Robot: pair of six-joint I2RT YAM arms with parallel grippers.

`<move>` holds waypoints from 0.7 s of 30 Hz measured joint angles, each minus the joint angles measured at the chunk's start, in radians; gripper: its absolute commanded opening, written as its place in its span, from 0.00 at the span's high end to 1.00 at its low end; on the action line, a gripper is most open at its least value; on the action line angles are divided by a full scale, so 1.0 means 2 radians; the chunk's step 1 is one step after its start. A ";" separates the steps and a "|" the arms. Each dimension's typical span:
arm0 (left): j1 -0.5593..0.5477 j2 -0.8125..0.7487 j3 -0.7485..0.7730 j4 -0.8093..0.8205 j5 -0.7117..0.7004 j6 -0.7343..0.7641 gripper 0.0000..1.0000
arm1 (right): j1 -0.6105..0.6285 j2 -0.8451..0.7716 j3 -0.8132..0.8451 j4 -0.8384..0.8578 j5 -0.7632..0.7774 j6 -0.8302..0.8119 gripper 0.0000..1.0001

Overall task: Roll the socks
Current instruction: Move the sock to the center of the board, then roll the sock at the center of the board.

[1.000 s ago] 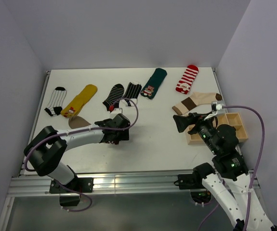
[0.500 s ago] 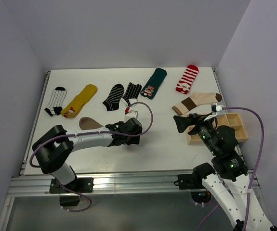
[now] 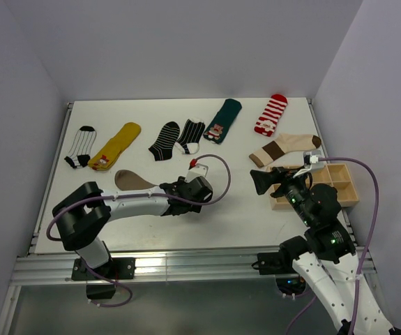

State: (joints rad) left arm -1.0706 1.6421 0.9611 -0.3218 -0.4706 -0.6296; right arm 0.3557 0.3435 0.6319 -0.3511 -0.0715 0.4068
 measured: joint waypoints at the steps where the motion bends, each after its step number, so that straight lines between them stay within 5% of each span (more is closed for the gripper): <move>1: 0.000 0.004 0.000 0.000 -0.001 0.002 0.42 | 0.000 0.000 -0.001 0.000 0.000 0.000 0.04; 13: -0.001 0.041 0.001 0.001 -0.004 0.017 0.47 | 0.000 -0.004 -0.010 0.000 0.002 -0.002 0.04; 21: -0.006 0.049 0.007 0.001 -0.005 0.017 0.79 | 0.000 -0.004 -0.015 0.002 0.005 -0.002 0.07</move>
State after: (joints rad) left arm -1.0817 1.7401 0.9756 -0.3202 -0.4812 -0.5961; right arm 0.3557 0.3355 0.6010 -0.3466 -0.0608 0.4038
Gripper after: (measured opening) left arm 0.288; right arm 0.938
